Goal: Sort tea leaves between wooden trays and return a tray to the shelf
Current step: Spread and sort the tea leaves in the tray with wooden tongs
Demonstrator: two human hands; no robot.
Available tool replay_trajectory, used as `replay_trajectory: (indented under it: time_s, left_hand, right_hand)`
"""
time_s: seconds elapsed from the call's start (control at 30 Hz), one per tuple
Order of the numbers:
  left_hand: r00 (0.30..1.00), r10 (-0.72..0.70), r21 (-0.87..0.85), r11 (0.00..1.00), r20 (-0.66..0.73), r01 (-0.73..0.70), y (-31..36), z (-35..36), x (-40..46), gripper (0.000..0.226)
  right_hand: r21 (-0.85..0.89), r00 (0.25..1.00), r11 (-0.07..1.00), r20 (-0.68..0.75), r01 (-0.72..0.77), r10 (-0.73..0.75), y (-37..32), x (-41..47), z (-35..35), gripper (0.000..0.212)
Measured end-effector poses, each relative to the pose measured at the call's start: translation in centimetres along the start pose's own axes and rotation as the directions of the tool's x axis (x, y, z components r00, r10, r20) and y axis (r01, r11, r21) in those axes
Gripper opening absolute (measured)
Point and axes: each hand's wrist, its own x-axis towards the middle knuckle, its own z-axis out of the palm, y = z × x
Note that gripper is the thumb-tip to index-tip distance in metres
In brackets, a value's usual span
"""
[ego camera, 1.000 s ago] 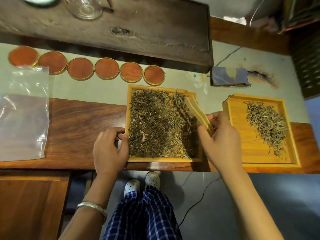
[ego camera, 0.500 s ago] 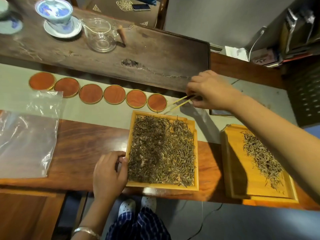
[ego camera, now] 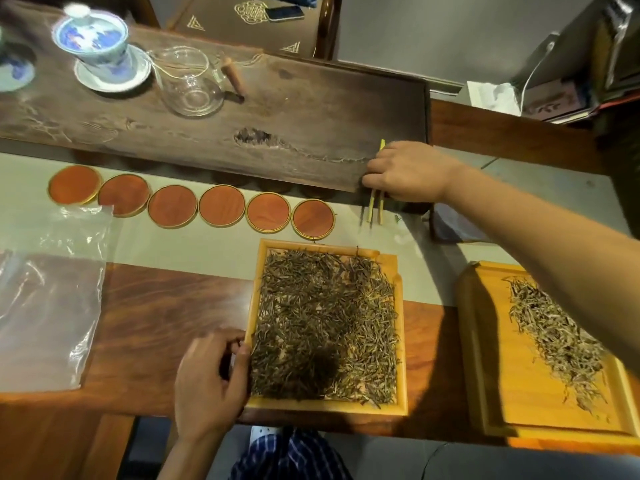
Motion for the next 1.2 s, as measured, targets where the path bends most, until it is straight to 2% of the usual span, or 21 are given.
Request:
replay_trajectory:
  time_s: [0.2, 0.37, 0.47, 0.53, 0.6, 0.67, 0.83, 0.9, 0.97, 1.2]
  left_hand:
    - [1.000, -0.022, 0.011, 1.000, -0.001, 0.022, -0.4, 0.3, -0.1, 0.023]
    - [1.000, -0.018, -0.001, 1.000, -0.010, 0.018, -0.2, 0.2, -0.1, 0.017]
    - [1.000, -0.007, -0.001, 1.000, -0.011, 0.007, 0.1, 0.0, -0.1, 0.016]
    - [1.000, 0.002, -0.001, 1.000, -0.011, -0.002, 0.3, -0.1, 0.0, 0.020]
    - [1.000, -0.003, -0.002, 1.000, -0.002, 0.003, 0.4, -0.2, 0.0, 0.021]
    - [1.000, -0.012, 0.005, 1.000, 0.007, 0.012, 0.4, -0.3, 0.0, 0.018]
    - [1.000, -0.005, -0.008, 1.000, 0.017, 0.006, 0.6, -0.4, 0.0, 0.017]
    - [1.000, -0.008, -0.007, 1.000, 0.012, 0.009, 0.8, -0.5, 0.0, 0.019]
    - [1.000, -0.023, -0.005, 1.000, 0.015, 0.023, 0.8, -0.4, 0.0, 0.016]
    - [0.999, -0.036, -0.008, 0.999, 0.003, 0.036, 0.9, -0.4, 0.0, 0.022]
  right_hand:
    - [-0.021, 1.000, 1.000, -0.020, 0.016, -0.016, 0.0, 0.0, 0.2, 0.029]
    - [-0.015, 1.000, 1.000, -0.019, -0.003, 0.003, -0.2, 0.1, 0.5, 0.036]
    - [0.008, 0.995, 0.996, -0.047, -0.088, 0.089, -0.3, -0.4, 0.5, 0.043]
    - [0.103, 0.968, 0.969, -0.087, -0.225, 0.234, -0.7, -1.1, 0.4, 0.043]
    - [0.278, 0.897, 0.880, -0.116, -0.384, 0.427, -1.6, -2.3, 0.2, 0.040]
    - [0.455, 0.803, 0.749, -0.113, -0.482, 0.585, -3.1, -4.1, 0.1, 0.039]
    - [0.771, 0.530, 0.349, -0.019, -0.532, 0.848, -10.5, -8.8, 0.4, 0.032]
    - [0.835, 0.440, 0.201, 0.054, -0.512, 0.897, -14.3, -10.2, 0.9, 0.030]
    - [0.860, 0.395, 0.095, 0.129, -0.501, 0.910, -17.9, -11.1, 1.5, 0.029]
    - [0.828, 0.269, -0.061, 0.250, -0.558, 0.930, -24.5, -11.4, 3.1, 0.024]
